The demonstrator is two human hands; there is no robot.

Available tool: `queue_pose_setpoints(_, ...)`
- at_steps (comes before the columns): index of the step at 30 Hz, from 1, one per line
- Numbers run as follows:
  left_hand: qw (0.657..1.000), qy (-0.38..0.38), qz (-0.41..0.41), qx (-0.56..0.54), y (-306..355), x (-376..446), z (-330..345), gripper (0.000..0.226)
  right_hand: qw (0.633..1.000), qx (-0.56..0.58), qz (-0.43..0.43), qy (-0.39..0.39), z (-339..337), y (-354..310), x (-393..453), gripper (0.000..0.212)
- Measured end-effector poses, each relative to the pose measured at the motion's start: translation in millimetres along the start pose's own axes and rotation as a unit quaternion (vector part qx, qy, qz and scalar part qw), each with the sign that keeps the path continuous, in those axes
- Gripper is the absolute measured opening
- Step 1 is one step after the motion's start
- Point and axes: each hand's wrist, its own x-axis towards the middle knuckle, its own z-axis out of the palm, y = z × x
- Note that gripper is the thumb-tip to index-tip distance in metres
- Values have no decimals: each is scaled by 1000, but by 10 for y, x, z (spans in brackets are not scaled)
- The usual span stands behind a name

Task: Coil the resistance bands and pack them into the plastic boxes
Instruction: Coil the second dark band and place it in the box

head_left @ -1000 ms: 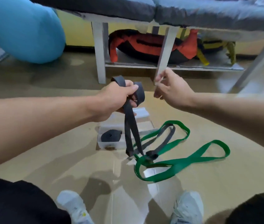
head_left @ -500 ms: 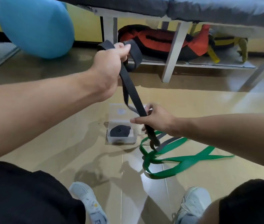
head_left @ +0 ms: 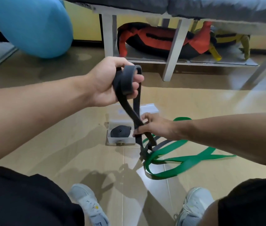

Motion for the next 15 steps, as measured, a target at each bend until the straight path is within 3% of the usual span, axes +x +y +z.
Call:
queue_pose_setpoints(2, 997, -40, -52, 48, -2, 1, -78, 28, 999, 29, 10, -28, -18, 18, 8, 40)
queue_pose_setpoints(5, 980, -61, -104, 160, -90, 46, -146, 31, 996, -30, 17, -79, -66, 10, 12, 17)
queue_pose_setpoints(8, 976, 7, -87, 199, -235, 172, -288, 24, 994, -82, 9, -72, -133, 44, -7, 23)
queue_pose_setpoints(10, 969, 87, -55, 226, -341, 290, -478, 39, 991, -113, 11, -74, -178, 87, -34, 26)
queue_pose_setpoints(13, 913, 158, -8, 377, -436, 358, -718, 61, 982, -159, 25, -103, -245, 165, -63, 32)
queue_pose_setpoints(15, 835, 121, -4, 538, -442, 316, -868, 71, 973, -181, 57, -131, -321, 239, -73, 33)
